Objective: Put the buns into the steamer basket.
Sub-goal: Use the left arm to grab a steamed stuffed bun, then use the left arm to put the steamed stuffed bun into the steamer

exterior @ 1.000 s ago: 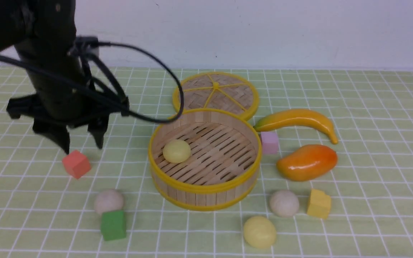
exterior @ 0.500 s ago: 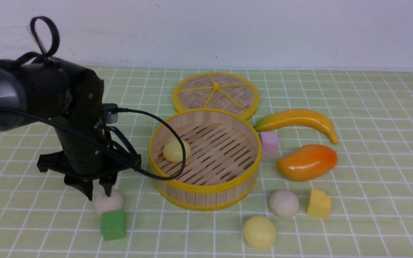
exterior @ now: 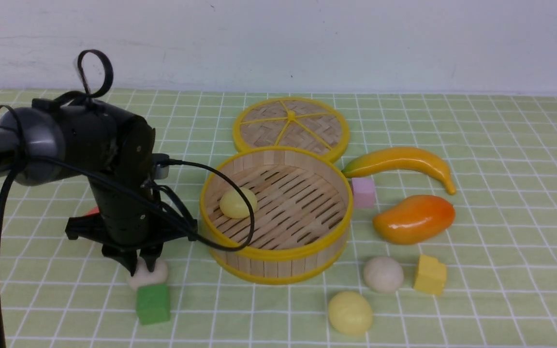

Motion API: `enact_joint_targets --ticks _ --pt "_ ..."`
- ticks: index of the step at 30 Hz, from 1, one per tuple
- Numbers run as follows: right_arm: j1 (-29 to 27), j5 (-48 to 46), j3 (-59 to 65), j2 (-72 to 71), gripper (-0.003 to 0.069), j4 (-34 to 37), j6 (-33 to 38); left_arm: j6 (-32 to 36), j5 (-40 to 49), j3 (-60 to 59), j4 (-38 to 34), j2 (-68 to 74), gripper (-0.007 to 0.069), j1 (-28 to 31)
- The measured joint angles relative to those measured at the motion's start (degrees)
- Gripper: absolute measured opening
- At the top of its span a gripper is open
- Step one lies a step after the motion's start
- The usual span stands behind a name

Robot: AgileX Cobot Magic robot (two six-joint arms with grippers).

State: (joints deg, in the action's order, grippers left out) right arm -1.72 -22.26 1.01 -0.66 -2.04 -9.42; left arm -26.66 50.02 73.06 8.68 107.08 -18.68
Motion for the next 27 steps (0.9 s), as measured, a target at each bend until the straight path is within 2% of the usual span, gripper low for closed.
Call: enact_joint_targets --ticks 2,3,5,10,15,19,20,21,23,27 --pt "0.00 0.00 0.00 0.00 0.0241 0.00 0.00 0.83 0.05 0.00 -0.06 0.00 0.0090 0.00" --pt "0.00 0.00 0.00 0.00 0.0241 0.00 0.00 0.88 0.05 0.00 -0.06 0.00 0.0083 0.00" --pt "0.00 0.00 0.00 0.00 0.0241 0.00 0.00 2.12 0.31 0.00 -0.65 0.00 0.0006 0.00" --pt "0.00 0.00 0.00 0.00 0.0241 0.00 0.00 4.97 1.18 0.55 -1.26 -0.97 -0.0013 0.00" --pt "0.00 0.00 0.00 0.00 0.0241 0.00 0.00 6.88 6.16 6.94 -3.19 -3.53 -0.0013 0.00" --pt "0.00 0.00 0.00 0.00 0.0241 0.00 0.00 11.05 8.02 14.84 -11.30 -5.62 -0.0013 0.00" --pt "0.00 0.00 0.00 0.00 0.0241 0.00 0.00 14.37 7.89 17.50 -17.46 -5.76 -0.0013 0.00" --pt "0.00 0.00 0.00 0.00 0.0241 0.00 0.00 14.78 7.87 17.71 -18.15 -5.76 -0.0013 0.00" --pt "0.00 0.00 0.00 0.00 0.0241 0.00 0.00 19.47 7.07 19.07 -26.89 -5.30 -0.0013 0.00" --pt "0.00 0.00 0.00 0.00 0.0241 0.00 0.00 23.08 6.43 19.31 -35.09 -2.41 -0.0013 0.00"
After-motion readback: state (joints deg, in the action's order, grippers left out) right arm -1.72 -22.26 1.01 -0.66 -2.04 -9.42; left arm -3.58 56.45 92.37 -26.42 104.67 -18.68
